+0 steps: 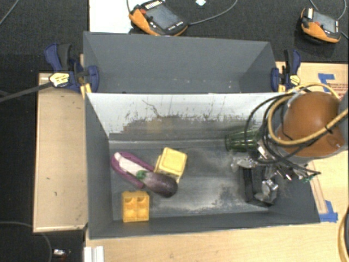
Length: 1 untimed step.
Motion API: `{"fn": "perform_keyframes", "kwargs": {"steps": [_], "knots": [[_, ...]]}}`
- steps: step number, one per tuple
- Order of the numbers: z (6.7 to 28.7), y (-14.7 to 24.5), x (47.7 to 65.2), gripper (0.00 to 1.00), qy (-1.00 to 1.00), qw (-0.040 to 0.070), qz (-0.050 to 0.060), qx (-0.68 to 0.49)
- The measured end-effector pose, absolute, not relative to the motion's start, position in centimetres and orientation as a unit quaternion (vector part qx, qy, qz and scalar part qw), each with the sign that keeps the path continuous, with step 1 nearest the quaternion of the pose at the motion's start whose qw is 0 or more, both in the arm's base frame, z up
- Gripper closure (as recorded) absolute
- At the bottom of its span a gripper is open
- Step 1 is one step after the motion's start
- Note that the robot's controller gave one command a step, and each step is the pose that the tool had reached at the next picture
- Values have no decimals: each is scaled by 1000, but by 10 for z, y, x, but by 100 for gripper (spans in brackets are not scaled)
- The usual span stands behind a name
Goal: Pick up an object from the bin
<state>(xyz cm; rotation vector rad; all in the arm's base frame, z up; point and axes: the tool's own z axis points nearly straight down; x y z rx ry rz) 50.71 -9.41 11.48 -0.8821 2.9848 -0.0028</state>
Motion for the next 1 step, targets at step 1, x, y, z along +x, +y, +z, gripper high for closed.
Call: {"fn": "perform_keyframes", "kwargs": {"steps": [1], "knots": [[167,-108,515,0,945,21,-5,-325]]}}
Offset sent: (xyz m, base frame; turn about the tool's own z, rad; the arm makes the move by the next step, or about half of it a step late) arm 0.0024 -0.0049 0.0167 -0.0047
